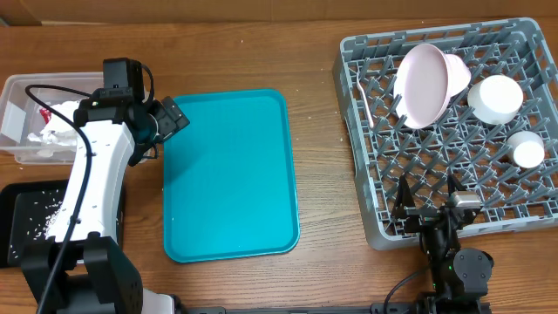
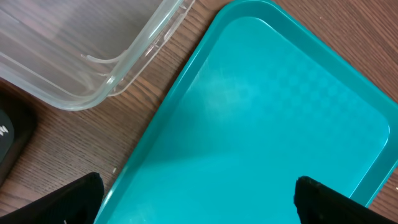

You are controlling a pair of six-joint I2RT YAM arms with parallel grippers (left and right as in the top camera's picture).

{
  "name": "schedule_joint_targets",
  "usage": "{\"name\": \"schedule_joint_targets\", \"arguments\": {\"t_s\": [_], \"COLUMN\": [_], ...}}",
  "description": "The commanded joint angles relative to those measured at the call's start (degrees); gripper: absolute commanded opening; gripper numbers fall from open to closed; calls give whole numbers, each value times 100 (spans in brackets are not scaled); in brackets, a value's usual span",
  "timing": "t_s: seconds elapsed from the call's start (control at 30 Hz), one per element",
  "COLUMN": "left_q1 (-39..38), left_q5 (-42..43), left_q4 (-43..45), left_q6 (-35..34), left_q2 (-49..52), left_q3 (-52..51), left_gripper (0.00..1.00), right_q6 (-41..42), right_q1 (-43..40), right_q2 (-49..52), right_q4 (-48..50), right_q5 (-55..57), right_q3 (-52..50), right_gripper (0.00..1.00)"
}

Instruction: Sort waste into correct bins and load items into the dishwasher

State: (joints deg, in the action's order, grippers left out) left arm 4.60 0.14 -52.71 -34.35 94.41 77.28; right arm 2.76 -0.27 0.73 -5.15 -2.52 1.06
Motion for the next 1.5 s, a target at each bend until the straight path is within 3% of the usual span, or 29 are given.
{"name": "schedule_joint_targets", "arguments": {"t_s": [0.0,0.5,0.67,0.77,0.83,0.97,1.17,1.47], "left_q1": [-2,-2,-24,-433,-745,-933,-789,-789], "left_q5": [-59,-74,-245,-203,-216,-177,-181,-186], "left_q4": [9,0,-129,146,378,1228,2081,5139], "left_q6": [-37,-33,544,2216,2800,2903,2903,2905], "left_q2": [0,0,11,-83,-229,-734,-2144,-4461], "left_q3": [37,37,22,-92,-234,-850,-2586,-5792], "left_gripper": [100,100,100,100,100,100,100,100], "right_q6": [-22,-22,-22,-22,-22,-22,-22,-22], "right_q1": [31,31,31,31,31,31,31,31], "right_q2": [-57,-57,-57,-57,-57,-57,-57,-57], "right_q4": [39,42,42,42,42,42,42,39], "right_q5": [52,55,55,55,55,55,55,55], "right_q3": [-59,-59,-59,-59,-59,-59,-59,-59], "right_gripper": [100,100,100,100,100,100,100,100]}}
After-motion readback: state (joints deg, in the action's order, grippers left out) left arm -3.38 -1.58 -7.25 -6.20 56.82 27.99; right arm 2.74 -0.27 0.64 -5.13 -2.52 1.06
